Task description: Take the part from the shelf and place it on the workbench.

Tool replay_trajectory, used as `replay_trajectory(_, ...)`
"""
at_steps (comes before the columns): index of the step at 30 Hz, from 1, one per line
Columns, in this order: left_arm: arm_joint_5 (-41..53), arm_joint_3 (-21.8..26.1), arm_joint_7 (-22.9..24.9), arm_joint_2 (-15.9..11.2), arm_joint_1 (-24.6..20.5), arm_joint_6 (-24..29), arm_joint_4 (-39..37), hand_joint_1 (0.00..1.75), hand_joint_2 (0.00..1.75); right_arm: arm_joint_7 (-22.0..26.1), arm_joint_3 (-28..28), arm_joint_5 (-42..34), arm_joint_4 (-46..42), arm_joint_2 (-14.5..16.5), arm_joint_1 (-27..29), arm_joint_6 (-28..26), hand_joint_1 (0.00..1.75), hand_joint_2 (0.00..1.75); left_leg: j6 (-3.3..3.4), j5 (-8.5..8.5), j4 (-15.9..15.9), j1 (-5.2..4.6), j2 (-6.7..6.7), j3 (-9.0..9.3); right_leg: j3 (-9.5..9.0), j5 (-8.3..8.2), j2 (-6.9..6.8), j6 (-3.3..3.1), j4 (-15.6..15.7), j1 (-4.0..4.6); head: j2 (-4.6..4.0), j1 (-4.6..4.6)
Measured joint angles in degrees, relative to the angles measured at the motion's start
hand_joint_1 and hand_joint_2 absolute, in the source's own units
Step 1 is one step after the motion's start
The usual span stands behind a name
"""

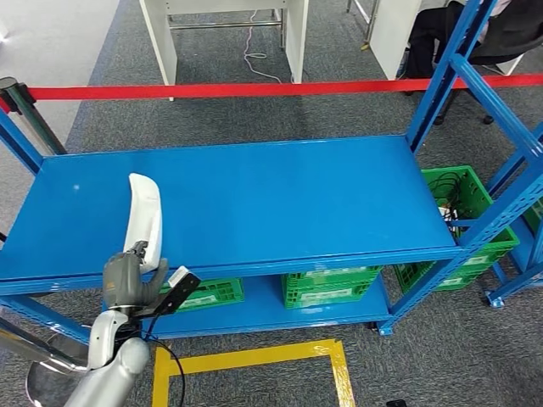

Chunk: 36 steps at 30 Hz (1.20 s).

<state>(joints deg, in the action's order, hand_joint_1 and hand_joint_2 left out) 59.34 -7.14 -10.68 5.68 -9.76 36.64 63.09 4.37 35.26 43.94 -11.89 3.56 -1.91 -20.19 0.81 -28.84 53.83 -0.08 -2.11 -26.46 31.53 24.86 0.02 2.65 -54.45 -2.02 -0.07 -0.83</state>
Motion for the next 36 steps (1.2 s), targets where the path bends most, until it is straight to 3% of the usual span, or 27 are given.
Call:
replay_trajectory(4,-5.2,-1.3,-4.0,0.0,4.3,0.7,7.5,1.75,1.75,0.0,1.0,0.0,0.0,0.2,0.0,-0.4,0.0,0.0,0.0,0.0,0.0,0.0,-0.01,-0.05,0.11,0.0,0.02,0.0,0.0,0.0,0.0,0.01)
replay_trajectory(10,-18.4,-3.6,-11.6,0.0,11.6,-2.7,21.0,1.75,1.75,0.2,2.6,-0.1,0.0,0.6,0.2,-1.1,0.0,0.0,0.02,-0.07,0.1,-0.08,-0.01,-0.18,0.23,0.0,0.02,0.01,0.0,-0.05,0.0,0.01)
replay_trajectory(15,-22.4,-5.3,-15.9,0.1,17.8,-3.0,29.8,1.75,1.75,1.5,4.3,-1.3,0.0,1.3,0.3,-0.4,0.0,0.0,0.19,-0.24,0.5,-0.18,-0.01,-0.4,0.24,-0.03,0.01,0.14,0.0,-0.16,0.0,0.02)
replay_trajectory(19,-23.5,-6.1,-17.5,-0.1,21.3,-2.8,33.4,1.75,1.75,2.8,5.6,-2.4,0.0,1.6,0.3,1.1,0.0,0.0,0.6,-0.42,1.1,-0.24,0.02,-0.77,0.24,-0.21,-0.04,0.63,0.0,-0.23,0.0,0.02)
replay_trajectory(22,-25.0,-6.3,-18.7,-0.1,22.9,-2.6,35.0,1.75,1.75,2.9,6.4,-2.8,0.0,1.8,0.3,2.2,0.0,0.0,1.46,0.21,1.1,-0.2,-0.08,-1.02,0.5,-0.23,-0.04,1.29,-0.1,-0.36,0.0,-0.01)
replay_trajectory(24,-26.5,-6.3,-19.6,-0.1,23.7,-2.4,35.9,1.75,1.75,2.9,6.9,-2.9,0.0,1.8,0.5,2.6,0.0,0.0,2.28,0.94,0.8,-0.08,-0.27,-1.43,2.13,2.72,-0.05,1.3,-3.5,-0.34,0.0,-0.1)
replay_trajectory(27,-28.1,-6.3,-21.1,0.0,24.9,-2.2,36.7,1.75,1.75,2.6,7.3,-2.6,0.0,1.8,0.7,2.5,0.0,0.0,2.86,1.51,1.1,-0.55,-0.43,-2.6,6.67,9.42,-0.04,0.99,-15.6,-0.1,0.0,-0.21)
replay_trajectory(28,-28.7,-6.2,-21.6,0.1,25.4,-2.2,37.0,1.75,1.75,2.4,7.5,-2.3,0.0,1.9,0.8,2.4,0.0,0.0,2.89,1.64,1.3,-0.75,-0.46,-2.96,7.19,10.11,-0.05,0.87,-17.9,0.0,0.0,-0.2)
replay_trajectory(29,-29.3,-6.2,-22.2,0.2,25.8,-2.1,37.2,1.75,1.75,2.2,7.6,-2.0,0.0,1.9,0.9,2.2,0.0,0.0,2.88,1.74,1.5,-0.91,-0.48,-3.29,6.6,9.74,-0.06,0.69,-18.1,0.11,0.0,-0.2)
replay_trajectory(31,-30.5,-6.1,-23.3,0.5,26.6,-2.0,37.9,1.75,1.75,1.8,7.7,-1.3,0.0,1.9,1.0,1.8,0.0,0.0,2.77,1.79,2.1,-1.04,-0.48,-3.78,2.09,6.83,-0.22,0.11,-11.5,0.42,0.0,-0.21)
replay_trajectory(33,-31.4,-6.0,-24.2,0.9,27.3,-2.0,38.6,1.75,1.75,1.6,7.8,-0.9,0.0,2.0,0.8,1.6,0.0,0.0,2.38,1.83,2.8,-1.23,-0.52,-4.33,-2.63,5.21,-0.6,-0.43,-4.2,0.8,0.0,-0.19)
replay_trajectory(34,-31.7,-6.0,-24.5,1.0,27.6,-2.0,39.0,1.75,1.75,1.6,7.8,-0.7,0.0,2.0,0.8,1.5,0.0,0.0,2.08,1.94,3.1,-1.3,-0.54,-4.58,-3.6,5.12,-0.72,-0.62,-2.4,0.95,0.0,-0.19)
replay_trajectory(36,-32.2,-5.9,-24.9,1.3,28.1,-1.9,39.5,1.75,1.75,1.4,7.8,-0.7,0.0,2.1,0.8,1.5,0.0,0.0,1.36,2.38,3.4,-1.35,-0.58,-4.96,-3.16,4.97,-0.63,-1.01,-2.0,1.02,0.0,-0.14)
